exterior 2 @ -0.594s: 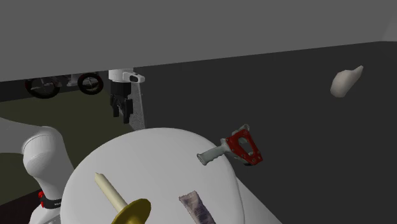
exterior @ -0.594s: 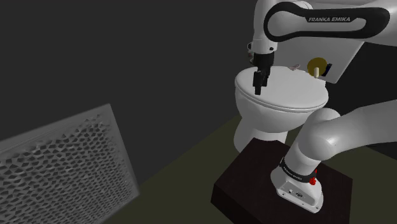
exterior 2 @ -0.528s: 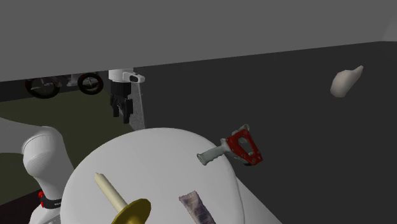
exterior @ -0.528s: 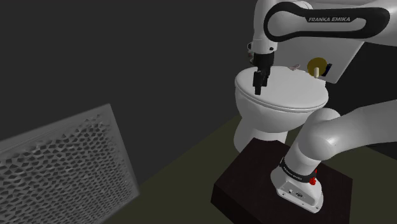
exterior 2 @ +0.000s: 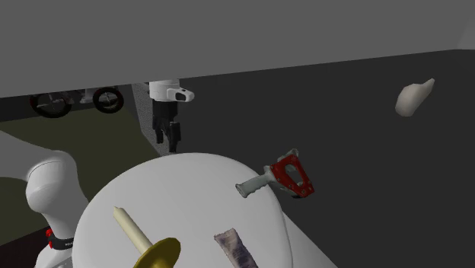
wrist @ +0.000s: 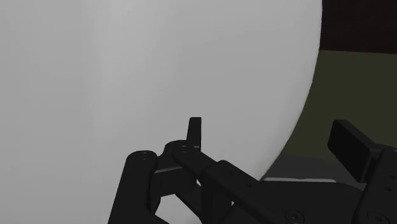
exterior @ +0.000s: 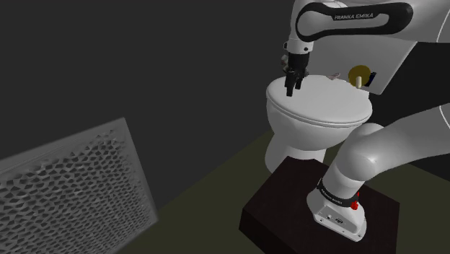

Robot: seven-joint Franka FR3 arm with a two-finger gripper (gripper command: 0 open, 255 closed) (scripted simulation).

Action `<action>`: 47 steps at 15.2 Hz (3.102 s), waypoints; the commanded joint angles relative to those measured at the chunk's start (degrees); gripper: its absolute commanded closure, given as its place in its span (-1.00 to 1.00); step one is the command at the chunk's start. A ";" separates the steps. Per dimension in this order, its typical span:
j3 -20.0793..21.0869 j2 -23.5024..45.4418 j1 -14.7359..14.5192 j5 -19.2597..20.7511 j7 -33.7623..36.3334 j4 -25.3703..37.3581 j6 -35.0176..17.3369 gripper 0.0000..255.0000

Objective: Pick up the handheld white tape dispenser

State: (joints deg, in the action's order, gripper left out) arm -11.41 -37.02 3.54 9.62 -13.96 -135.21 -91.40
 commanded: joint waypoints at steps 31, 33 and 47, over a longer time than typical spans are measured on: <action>-26.80 44.71 10.25 -20.24 -26.78 40.75 -12.81 -1.00; -26.75 44.68 10.16 -20.28 -26.93 39.18 -14.34 -1.00; -26.79 44.67 10.21 -20.23 -26.81 40.27 -13.26 1.00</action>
State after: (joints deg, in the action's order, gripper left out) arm -38.14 7.59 13.64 -10.58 -40.72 -95.61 -105.26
